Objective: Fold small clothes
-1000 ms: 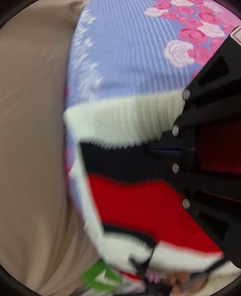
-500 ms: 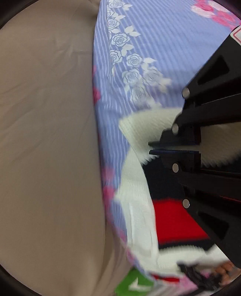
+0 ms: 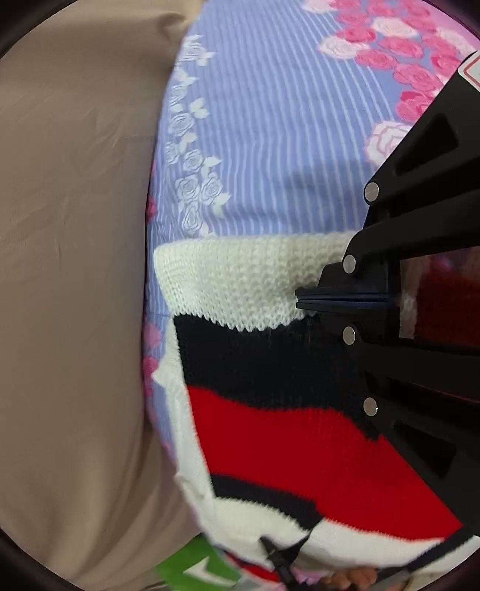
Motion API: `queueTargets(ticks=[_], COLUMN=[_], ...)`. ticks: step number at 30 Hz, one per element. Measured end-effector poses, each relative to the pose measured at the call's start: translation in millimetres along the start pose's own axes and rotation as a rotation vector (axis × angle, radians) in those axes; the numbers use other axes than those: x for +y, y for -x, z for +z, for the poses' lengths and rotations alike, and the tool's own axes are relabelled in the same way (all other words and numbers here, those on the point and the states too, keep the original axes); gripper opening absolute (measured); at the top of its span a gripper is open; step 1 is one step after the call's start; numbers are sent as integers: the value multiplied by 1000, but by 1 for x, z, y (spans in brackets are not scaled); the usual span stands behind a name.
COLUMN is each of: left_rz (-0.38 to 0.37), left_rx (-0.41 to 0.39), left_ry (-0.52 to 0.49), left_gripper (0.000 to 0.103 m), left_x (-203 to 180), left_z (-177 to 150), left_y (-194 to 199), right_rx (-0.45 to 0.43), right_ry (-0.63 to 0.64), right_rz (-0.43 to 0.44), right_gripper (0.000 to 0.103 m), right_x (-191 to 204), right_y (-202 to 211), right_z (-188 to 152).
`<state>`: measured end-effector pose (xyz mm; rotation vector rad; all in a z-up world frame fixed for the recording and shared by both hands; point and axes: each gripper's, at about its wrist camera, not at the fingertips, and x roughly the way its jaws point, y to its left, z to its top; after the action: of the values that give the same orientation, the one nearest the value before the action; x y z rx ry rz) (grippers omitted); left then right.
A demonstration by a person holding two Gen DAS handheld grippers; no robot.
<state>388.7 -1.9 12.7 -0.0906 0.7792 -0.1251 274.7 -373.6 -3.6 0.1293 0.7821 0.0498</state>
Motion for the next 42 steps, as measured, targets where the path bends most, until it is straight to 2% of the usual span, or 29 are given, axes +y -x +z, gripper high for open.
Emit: queueTargets(ticks=[2, 3, 4, 5, 6, 8, 11, 13, 15, 16, 17, 18, 22, 23, 25, 27, 28, 30, 33, 34, 35, 36, 38, 40, 42], left_rz=[-5, -6, -6, -7, -9, -22, -37, -8, 26, 18, 35, 59, 159, 174, 153, 165, 184, 156, 124, 104, 86, 83, 97, 100, 54], left_rx=[0, 0, 0, 0, 0, -4, -31, -42, -60, -60, -49, -41, -57, -52, -39, -30, -24, -56, -78, -75, -57, -53, -114, -186, -239], left_ry=[6, 6, 6, 6, 8, 21, 104, 125, 131, 139, 164, 203, 376, 455, 589, 709, 755, 798, 787, 780, 774, 773, 700, 561, 432], left_gripper=[26, 26, 26, 26, 26, 26, 31, 32, 33, 37, 50, 55, 58, 59, 59, 59, 59, 59, 55, 35, 5, 7, 6, 6, 6], left_x=[0, 0, 0, -1, 0, 3, 21, 38, 60, 74, 93, 117, 213, 244, 296, 342, 361, 381, 385, 384, 380, 380, 353, 303, 244], left_z=[0, 0, 0, 0, 0, 0, -3, -8, -13, -15, -16, -16, -7, -4, -2, -1, -1, 0, 12, 16, 22, 30, 55, 82, 102], left_y=[-1, -1, -1, -1, -1, 0, 11, 24, 41, 48, 55, 62, 76, 77, 75, 68, 65, 60, 50, 46, 40, 39, 53, 77, 102], right_rx=[-33, -28, -7, 5, -27, -23, -49, -52, -44, -33, -21, -12, 23, 28, 32, 45, 48, 45, 55, 55, 55, 55, 52, 51, 50], right_ry=[22, 39, 52, 53, 45, 23, 21, 44, 78, 99, 118, 128, 148, 156, 173, 187, 187, 163, 105, 94, 86, 84, 95, 105, 103], right_rz=[7, -25, -53, -44, -25, -36, -43, -8, 21, 36, 61, 85, 177, 194, 209, 201, 188, 200, 221, 226, 228, 227, 214, 207, 209], right_gripper=[0, 0, 0, 0, 0, 0, 0, 7, 8, 11, 12, 16, 25, 25, 25, 27, 27, 30, 32, 32, 32, 32, 32, 33, 33], right_x=[7, 4, 4, 1, 0, 1, 17, 22, 24, 34, 42, 47, 71, 75, 83, 88, 88, 83, 73, 71, 70, 70, 72, 74, 74], right_y=[17, 20, 12, 3, 2, 8, 21, 43, 58, 67, 73, 80, 87, 89, 90, 83, 80, 77, 75, 73, 72, 72, 72, 72, 71], right_z=[-6, -10, -11, -15, -17, -18, -21, -31, -47, -57, -68, -77, -113, -122, -138, -146, -147, -145, -143, -142, -142, -142, -143, -142, -142])
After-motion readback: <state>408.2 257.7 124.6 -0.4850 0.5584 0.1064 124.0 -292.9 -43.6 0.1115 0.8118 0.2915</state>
